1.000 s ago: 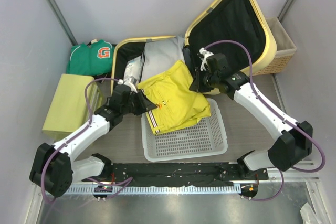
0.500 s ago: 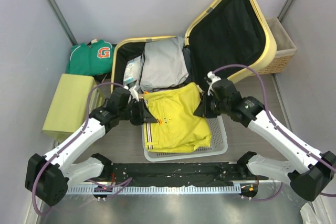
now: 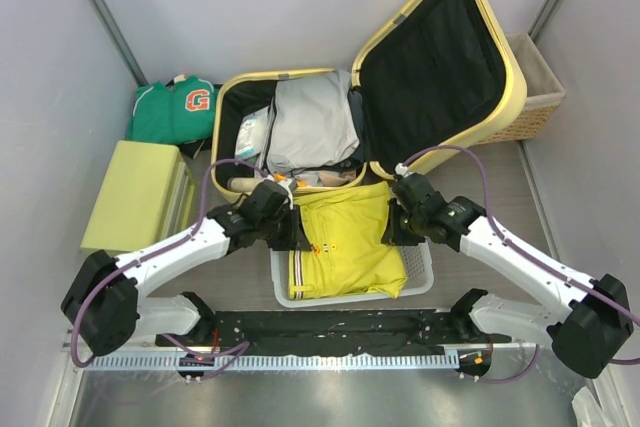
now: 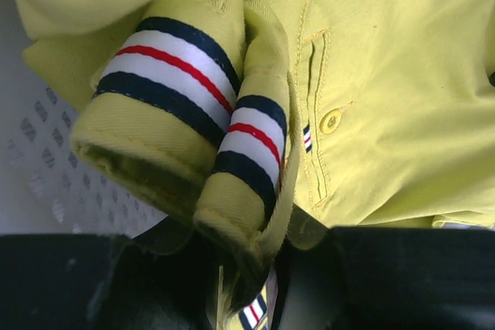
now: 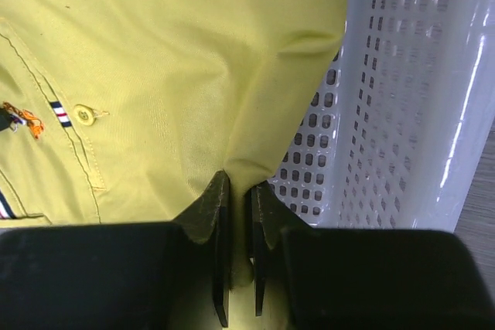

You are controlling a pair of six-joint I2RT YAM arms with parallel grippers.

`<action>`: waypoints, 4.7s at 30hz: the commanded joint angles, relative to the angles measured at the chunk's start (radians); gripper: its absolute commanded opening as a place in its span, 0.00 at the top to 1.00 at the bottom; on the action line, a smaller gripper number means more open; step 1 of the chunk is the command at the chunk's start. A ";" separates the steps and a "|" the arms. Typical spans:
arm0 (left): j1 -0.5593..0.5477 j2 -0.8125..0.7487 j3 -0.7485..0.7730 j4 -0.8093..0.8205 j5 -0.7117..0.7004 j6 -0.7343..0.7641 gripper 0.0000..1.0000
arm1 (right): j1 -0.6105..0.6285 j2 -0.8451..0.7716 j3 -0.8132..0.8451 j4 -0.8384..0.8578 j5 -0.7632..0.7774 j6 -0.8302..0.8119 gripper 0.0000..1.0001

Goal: Open, take out, and arrange the luggage
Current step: Place the clothes in the bin, then pick up the clothes from the luggage.

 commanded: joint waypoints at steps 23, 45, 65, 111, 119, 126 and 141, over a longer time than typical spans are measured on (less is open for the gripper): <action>-0.085 -0.056 0.246 -0.091 -0.268 0.102 0.19 | 0.040 -0.036 0.080 0.086 0.016 0.029 0.45; -0.148 0.010 0.161 0.138 -0.310 0.203 0.04 | 0.063 0.070 0.210 0.194 0.042 -0.101 0.29; 0.455 0.039 0.473 -0.080 0.088 0.374 0.00 | -0.213 0.907 1.204 0.071 -0.106 -0.373 0.33; 0.598 0.228 0.470 -0.069 0.214 0.368 0.00 | -0.267 1.260 1.625 0.065 -0.063 -0.396 0.42; 0.604 0.240 0.463 -0.061 0.214 0.365 0.00 | -0.273 1.287 1.608 0.065 -0.081 -0.388 0.43; 0.606 0.243 0.450 -0.051 0.217 0.363 0.00 | -0.273 1.306 1.582 0.066 -0.110 -0.374 0.43; 0.615 0.265 0.436 -0.052 0.210 0.374 0.00 | -0.247 1.230 1.540 0.108 -0.195 -0.353 0.24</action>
